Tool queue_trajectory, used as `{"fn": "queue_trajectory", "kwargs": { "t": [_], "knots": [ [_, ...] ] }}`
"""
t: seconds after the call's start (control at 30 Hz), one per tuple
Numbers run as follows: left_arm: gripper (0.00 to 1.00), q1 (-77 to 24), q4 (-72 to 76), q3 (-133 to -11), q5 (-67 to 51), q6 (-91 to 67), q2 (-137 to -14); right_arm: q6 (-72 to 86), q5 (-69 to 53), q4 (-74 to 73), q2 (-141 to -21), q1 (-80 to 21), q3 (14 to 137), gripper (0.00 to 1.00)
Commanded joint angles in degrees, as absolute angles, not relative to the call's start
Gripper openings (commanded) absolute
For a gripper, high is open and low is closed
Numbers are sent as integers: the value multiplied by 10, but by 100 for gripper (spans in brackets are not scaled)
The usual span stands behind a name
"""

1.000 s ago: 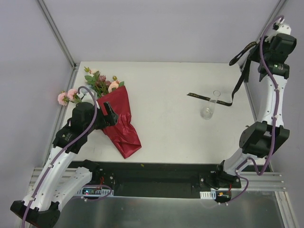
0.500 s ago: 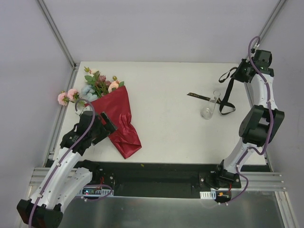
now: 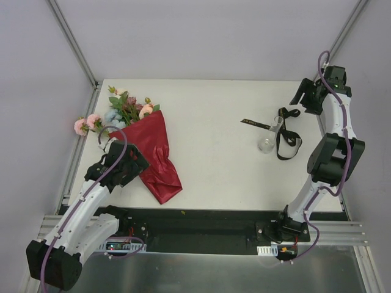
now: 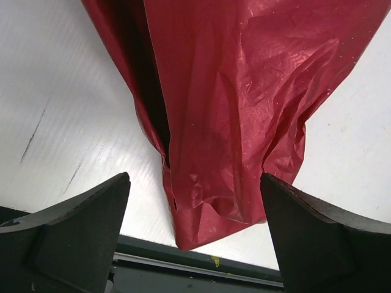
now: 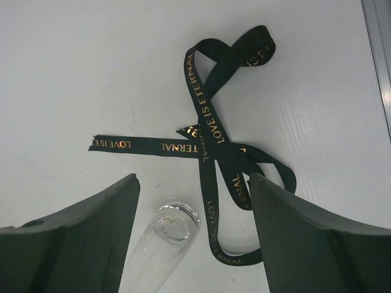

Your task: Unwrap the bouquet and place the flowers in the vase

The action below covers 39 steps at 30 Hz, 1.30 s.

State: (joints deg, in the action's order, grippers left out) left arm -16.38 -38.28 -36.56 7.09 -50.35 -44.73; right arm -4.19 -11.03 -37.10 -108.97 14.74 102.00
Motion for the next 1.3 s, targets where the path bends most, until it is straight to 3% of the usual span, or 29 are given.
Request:
{"fn": "queue_trajectory", "kwargs": {
  "t": [0.0,0.27,0.53,0.57,0.7,0.97,1.27],
  "knots": [
    [86,-158,-358,-370,85,-497,-457,-61,-70,-411,-1015,125,1038,78],
    [47,-157,-295,-365,51,-477,-461,-68,-59,-400,-858,59,946,81],
    [38,-157,-285,-366,34,-455,-487,-68,-29,-393,-675,-52,865,83],
    [33,-156,-280,-365,33,-453,-489,-69,-22,-393,-664,-73,859,83],
    [0,-157,-245,-376,2,-431,-496,-52,-21,-393,-603,-170,834,84],
    [0,-163,-57,-448,-225,-459,-605,53,-120,-259,-557,-313,677,87],
    [2,-257,26,-621,-299,-491,-866,75,-85,-235,-583,-392,648,88]
  ]
}}
